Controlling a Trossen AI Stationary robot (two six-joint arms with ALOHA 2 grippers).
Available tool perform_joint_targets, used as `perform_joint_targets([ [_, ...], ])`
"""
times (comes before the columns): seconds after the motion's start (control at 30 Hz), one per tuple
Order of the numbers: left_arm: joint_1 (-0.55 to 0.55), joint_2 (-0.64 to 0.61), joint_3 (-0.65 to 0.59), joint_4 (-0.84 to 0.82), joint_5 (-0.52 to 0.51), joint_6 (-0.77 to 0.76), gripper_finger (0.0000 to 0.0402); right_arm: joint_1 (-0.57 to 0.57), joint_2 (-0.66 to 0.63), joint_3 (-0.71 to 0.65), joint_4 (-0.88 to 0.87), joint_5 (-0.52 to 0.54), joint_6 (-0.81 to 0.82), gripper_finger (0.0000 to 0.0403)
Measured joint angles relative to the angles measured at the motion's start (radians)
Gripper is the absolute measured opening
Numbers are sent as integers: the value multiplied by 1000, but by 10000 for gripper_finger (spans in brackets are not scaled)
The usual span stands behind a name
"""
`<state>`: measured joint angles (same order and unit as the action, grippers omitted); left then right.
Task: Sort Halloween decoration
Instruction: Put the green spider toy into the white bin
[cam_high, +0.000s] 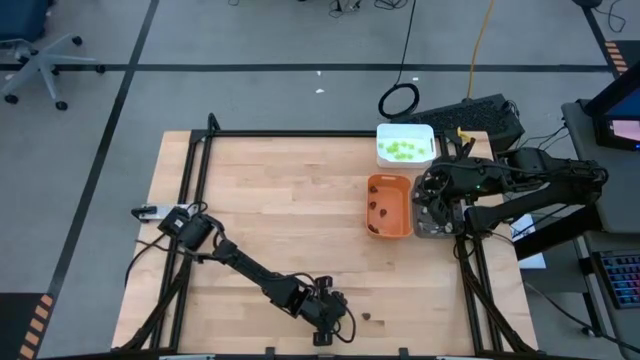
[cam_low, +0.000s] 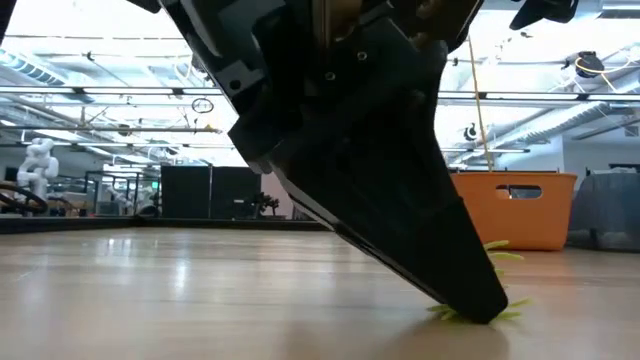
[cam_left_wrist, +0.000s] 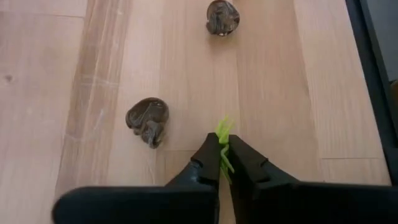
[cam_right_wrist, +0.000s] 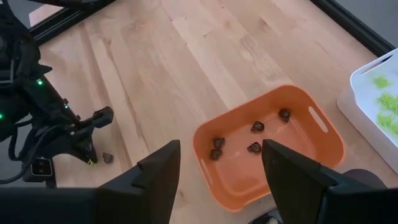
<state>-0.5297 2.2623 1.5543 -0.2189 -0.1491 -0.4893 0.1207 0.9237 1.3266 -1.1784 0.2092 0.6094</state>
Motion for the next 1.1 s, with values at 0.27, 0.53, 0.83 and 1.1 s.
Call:
perform_joint_targets([
  [0.27,2,-48,-7,-44,46,-2,5,0,0,0,0,4,13,212],
  [0.53,27,-265,-5,-37,-21,-52,4,0,0,0,144,-93,-23,212],
  [0.83,138,-505,-4,-20,-286,-27,4,23,33,0,477,-188,-69,212],
  [1.1,257,-592,-3,141,-273,122,4,53,144,0,746,-183,-86,211],
])
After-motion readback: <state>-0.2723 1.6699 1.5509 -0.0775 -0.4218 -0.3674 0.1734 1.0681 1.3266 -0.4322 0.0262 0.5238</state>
